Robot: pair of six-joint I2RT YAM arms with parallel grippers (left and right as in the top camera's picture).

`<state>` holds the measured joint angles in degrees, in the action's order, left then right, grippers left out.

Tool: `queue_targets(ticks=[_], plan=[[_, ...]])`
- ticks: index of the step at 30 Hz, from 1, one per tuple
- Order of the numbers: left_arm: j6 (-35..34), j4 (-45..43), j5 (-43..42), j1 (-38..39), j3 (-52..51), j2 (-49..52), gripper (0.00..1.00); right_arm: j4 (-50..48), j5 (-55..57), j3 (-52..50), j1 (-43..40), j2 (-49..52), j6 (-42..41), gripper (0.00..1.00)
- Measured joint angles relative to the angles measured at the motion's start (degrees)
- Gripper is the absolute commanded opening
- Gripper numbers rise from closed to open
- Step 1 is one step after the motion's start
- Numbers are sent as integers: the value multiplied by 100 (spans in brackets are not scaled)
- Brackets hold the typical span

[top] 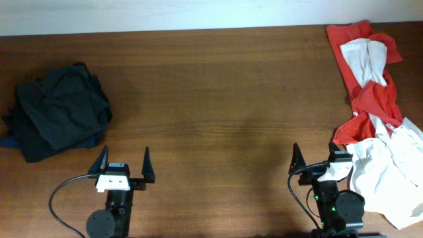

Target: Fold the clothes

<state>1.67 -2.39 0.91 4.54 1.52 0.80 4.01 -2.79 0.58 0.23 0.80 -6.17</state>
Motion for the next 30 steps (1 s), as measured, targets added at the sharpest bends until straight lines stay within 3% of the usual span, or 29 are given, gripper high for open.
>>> queue_targets(ticks=[6, 30], plan=[[0, 704, 2, 0, -72, -4, 99, 0, 0, 0, 0, 0, 0, 99], [0, 704, 0, 0, -72, -11, 99, 0, 0, 0, 0, 0, -2, 99]])
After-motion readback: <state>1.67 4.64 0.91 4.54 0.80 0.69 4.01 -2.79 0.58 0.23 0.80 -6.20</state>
